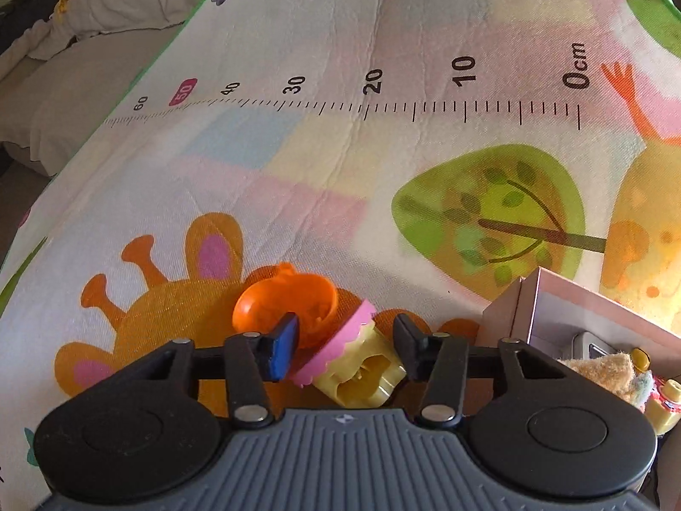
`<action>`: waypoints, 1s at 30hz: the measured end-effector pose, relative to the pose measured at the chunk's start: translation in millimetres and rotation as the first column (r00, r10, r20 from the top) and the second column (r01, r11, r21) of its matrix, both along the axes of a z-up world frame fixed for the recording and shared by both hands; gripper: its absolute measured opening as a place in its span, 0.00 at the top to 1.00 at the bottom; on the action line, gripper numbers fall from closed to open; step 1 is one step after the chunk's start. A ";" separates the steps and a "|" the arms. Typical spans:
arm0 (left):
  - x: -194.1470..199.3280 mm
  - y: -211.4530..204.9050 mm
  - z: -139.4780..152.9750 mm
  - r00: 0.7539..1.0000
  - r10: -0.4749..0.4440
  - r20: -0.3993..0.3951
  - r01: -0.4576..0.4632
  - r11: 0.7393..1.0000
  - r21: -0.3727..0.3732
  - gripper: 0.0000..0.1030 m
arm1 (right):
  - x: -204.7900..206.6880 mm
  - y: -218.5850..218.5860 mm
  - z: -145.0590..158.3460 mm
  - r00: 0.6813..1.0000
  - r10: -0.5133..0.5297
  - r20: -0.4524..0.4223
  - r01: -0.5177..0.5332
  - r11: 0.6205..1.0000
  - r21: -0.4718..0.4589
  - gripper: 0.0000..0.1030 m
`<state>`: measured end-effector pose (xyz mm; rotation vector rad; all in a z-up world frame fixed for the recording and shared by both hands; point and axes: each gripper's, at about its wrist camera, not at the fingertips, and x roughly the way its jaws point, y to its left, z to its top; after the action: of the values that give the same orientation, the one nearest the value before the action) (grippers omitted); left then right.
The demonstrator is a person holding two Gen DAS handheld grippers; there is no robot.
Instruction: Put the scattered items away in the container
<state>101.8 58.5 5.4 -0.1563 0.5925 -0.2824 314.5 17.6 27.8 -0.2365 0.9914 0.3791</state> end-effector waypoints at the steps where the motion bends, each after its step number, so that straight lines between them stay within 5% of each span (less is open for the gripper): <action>1: -4.0 -0.1 0.9 1.000 -0.002 -0.002 0.002 1.000 0.011 0.00 | -5.7 -0.8 2.2 1.000 0.018 -0.005 -0.018 1.000 0.008 0.79; 6: -30.7 6.6 4.4 1.000 -0.009 -0.028 0.010 1.000 0.023 0.00 | -54.5 -11.6 16.9 0.992 0.122 -0.013 -0.121 0.991 0.053 0.92; 15: -74.4 5.6 11.0 0.996 -0.077 -0.046 0.080 0.994 0.073 0.00 | -154.5 -71.2 36.6 0.961 0.252 -0.111 -0.223 0.948 0.228 0.93; 25: -54.2 -14.4 24.2 0.996 -0.090 0.005 0.088 0.984 0.152 0.00 | -191.8 -142.0 27.9 0.997 0.077 -0.015 -0.072 0.977 0.202 0.92; 26: -50.3 -13.3 27.4 0.997 -0.081 0.012 0.078 0.984 0.161 0.00 | -196.2 -147.2 29.5 0.997 0.075 0.023 -0.078 0.977 0.199 0.84; 28: -43.8 -6.0 35.8 0.998 -0.055 0.030 0.049 0.984 0.173 0.00 | -209.2 -154.0 32.6 0.991 0.082 0.108 -0.103 0.974 0.202 0.46; 30: -37.1 5.6 42.1 0.999 -0.013 0.030 0.008 0.986 0.169 0.00 | -223.5 -156.1 32.7 0.976 0.114 0.183 -0.153 0.964 0.217 0.34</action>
<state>64.7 64.1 47.5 0.0150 0.5834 -0.2431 91.0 -138.5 60.6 -0.1233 0.7584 0.5847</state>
